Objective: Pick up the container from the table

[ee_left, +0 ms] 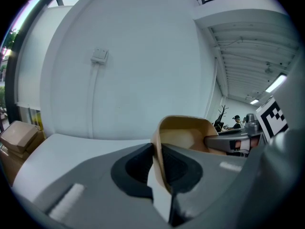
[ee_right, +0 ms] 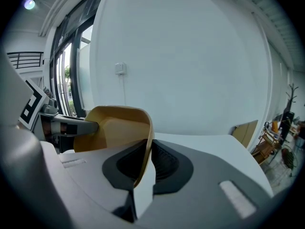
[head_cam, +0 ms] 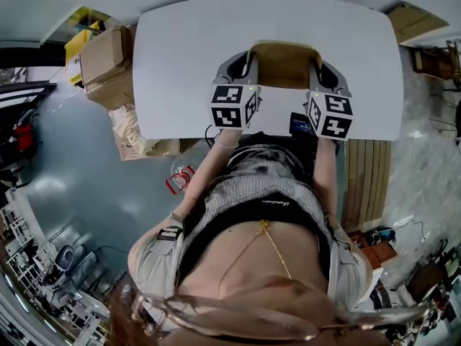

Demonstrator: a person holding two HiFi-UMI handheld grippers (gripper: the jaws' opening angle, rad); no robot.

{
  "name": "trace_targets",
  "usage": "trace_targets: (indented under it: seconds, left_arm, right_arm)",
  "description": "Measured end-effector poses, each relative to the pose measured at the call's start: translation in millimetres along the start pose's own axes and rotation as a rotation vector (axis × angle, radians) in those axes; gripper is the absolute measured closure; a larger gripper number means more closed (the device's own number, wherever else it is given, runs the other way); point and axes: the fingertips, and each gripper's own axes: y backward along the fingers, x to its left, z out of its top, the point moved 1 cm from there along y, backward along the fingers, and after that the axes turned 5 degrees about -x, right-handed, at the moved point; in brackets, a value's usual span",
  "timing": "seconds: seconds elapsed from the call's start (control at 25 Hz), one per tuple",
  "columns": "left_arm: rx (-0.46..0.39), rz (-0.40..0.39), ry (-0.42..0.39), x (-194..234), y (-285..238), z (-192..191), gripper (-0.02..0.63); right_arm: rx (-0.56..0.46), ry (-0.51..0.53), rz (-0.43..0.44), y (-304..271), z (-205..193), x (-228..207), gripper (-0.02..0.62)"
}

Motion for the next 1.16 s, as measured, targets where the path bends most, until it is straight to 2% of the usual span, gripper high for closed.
trace_targets:
  seconds: [1.16]
  left_arm:
    - [0.01,0.008,0.004,5.6,-10.5,-2.1,0.577]
  right_arm:
    - [0.013,0.01,0.019,-13.1,-0.4,-3.7,0.543]
